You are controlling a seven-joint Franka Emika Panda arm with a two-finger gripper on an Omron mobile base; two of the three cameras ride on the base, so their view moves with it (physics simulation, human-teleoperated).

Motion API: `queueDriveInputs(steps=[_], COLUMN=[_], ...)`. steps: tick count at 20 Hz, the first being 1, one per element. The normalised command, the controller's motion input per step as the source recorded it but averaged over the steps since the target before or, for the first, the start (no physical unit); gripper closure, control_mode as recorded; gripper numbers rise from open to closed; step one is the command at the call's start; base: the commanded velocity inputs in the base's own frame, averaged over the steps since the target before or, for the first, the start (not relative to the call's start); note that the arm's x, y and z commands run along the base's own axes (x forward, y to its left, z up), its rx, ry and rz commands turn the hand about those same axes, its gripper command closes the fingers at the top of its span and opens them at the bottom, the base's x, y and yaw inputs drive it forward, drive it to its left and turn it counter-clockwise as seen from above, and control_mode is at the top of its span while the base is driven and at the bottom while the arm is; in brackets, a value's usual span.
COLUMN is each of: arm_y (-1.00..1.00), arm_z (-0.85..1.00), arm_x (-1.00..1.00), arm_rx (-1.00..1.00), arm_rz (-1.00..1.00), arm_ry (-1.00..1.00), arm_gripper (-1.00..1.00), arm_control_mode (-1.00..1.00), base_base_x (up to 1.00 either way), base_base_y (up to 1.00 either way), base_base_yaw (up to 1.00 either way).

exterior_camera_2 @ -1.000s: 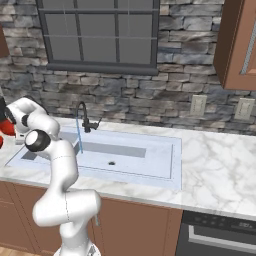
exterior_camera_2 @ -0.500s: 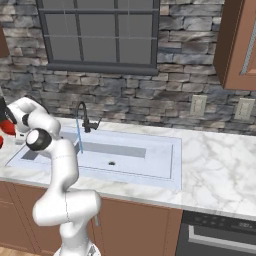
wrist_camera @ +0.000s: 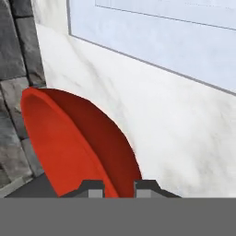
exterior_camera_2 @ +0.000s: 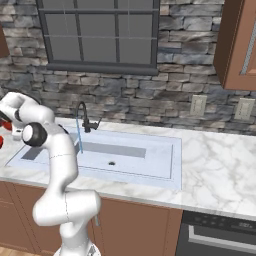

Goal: Rinse each bowl for a few seconds and place them down in the sink or on the counter.

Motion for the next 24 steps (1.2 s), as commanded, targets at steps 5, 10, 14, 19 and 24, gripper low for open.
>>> queueDriveInputs(steps=[5, 10, 14, 19, 24], arm_y=[-0.16, -0.16, -0.22, -0.34, -0.38], arm_z=[0.96, 0.95, 0.7, 0.55, 0.48], arm_x=[-0.39, -0.38, -0.14, -0.06, -0.04], arm_rx=[-0.14, -0.16, -0.15, -0.12, -0.11], arm_rz=[-0.07, -0.05, -0.08, -0.11, -0.15], arm_ry=[-0.08, -0.03, 0.14, 0.22, 0.24], arm_gripper=[1.0, 1.0, 1.0, 1.0, 1.0], arm_control_mode=[-1.0, -1.0, -1.0, -1.0, -1.0], base_base_x=[0.0, 0.0, 0.0, 0.0, 0.0], base_base_y=[0.0, 0.0, 0.0, 0.0, 0.0], base_base_yaw=[0.0, 0.0, 0.0, 0.0, 0.0])
